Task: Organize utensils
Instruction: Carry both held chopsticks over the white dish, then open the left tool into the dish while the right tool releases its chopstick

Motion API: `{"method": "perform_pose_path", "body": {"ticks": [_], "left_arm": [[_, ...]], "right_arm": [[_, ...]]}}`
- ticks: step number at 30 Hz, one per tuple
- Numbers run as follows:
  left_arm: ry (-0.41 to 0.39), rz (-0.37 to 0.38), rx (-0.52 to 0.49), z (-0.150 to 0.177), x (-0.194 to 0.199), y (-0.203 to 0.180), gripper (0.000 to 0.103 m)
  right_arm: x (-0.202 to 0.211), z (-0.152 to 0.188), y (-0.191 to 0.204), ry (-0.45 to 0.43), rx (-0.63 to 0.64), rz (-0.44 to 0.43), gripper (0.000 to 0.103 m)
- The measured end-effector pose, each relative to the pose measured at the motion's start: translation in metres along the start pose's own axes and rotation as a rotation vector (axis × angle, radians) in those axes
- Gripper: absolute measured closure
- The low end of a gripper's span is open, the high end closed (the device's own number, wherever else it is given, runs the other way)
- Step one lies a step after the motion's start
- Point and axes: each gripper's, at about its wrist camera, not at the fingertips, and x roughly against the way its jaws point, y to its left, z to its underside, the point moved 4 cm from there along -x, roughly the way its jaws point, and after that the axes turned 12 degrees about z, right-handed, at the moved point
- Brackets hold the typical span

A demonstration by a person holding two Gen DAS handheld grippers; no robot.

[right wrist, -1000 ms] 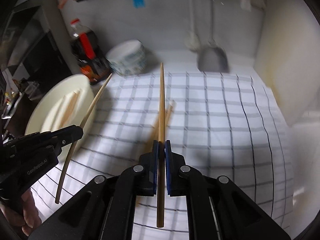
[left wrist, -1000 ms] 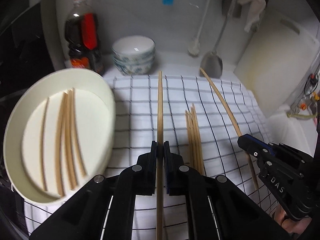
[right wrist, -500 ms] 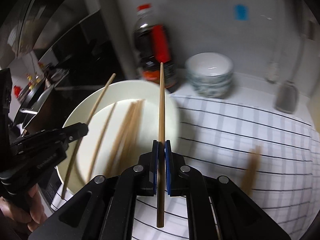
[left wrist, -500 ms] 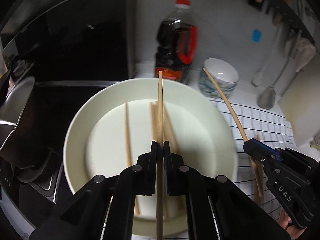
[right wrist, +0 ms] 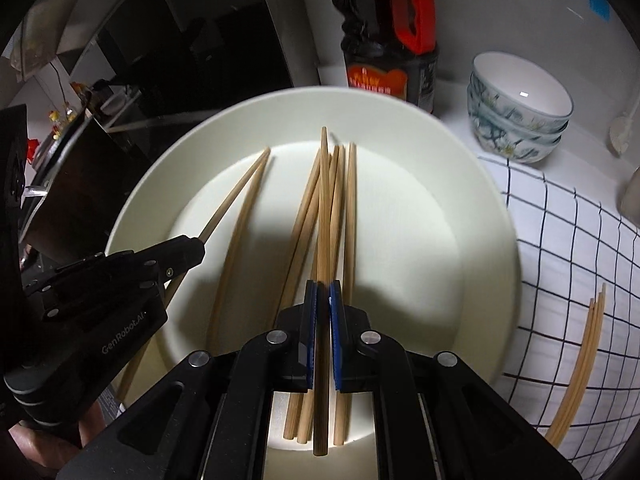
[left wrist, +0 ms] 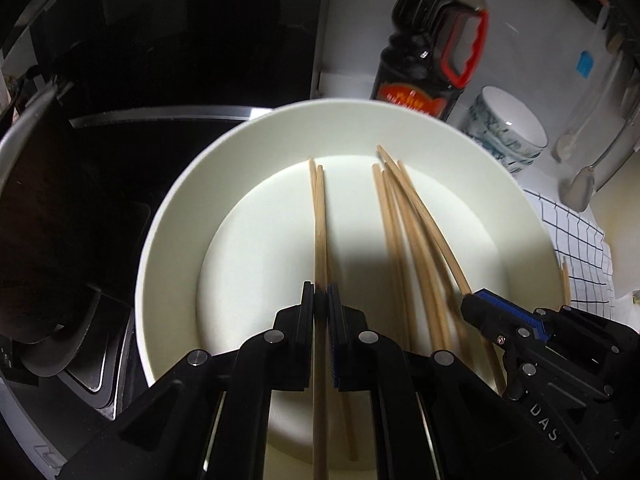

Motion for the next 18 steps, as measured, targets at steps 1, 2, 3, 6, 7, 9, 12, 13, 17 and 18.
{"method": "perform_pose_path", "body": {"ticks": [1, 2, 3, 6, 7, 9, 12, 13, 17, 18], "left_arm": [[0.004, 0.002, 0.002, 0.0, -0.001, 0.002, 0.095], [0.01, 0.001, 0.003, -0.001, -0.003, 0.003, 0.095], [0.016, 0.0, 0.003, -0.001, -0.005, 0.004, 0.095], [0.029, -0.001, 0.009, -0.002, -0.009, 0.006, 0.091], [0.03, -0.001, 0.011, -0.002, -0.009, 0.007, 0.087], [0.021, -0.012, 0.015, -0.002, -0.005, 0.009, 0.062], [-0.014, -0.029, 0.017, -0.001, 0.005, 0.012, 0.045], [-0.018, -0.036, 0.017, -0.001, 0.008, 0.013, 0.045], [-0.023, -0.042, 0.045, 0.002, 0.018, 0.018, 0.036], [-0.025, -0.046, 0.048, 0.003, 0.021, 0.019, 0.033]], "right_arm": [[-0.001, 0.0, 0.0, 0.007, -0.001, 0.002, 0.097], [-0.004, 0.001, 0.0, 0.018, -0.002, 0.005, 0.097], [-0.007, 0.002, 0.0, 0.028, -0.002, 0.007, 0.097], [-0.01, 0.005, 0.0, 0.047, -0.009, 0.011, 0.097], [-0.011, 0.005, 0.0, 0.05, -0.009, 0.013, 0.096], [-0.01, 0.007, 0.0, 0.051, -0.009, 0.016, 0.093], [-0.008, 0.004, -0.002, 0.032, -0.01, 0.031, 0.084], [-0.006, 0.004, -0.004, 0.028, -0.012, 0.037, 0.084], [0.003, 0.004, -0.012, 0.019, -0.031, 0.041, 0.074], [0.005, 0.005, -0.013, 0.016, -0.034, 0.042, 0.072]]}}
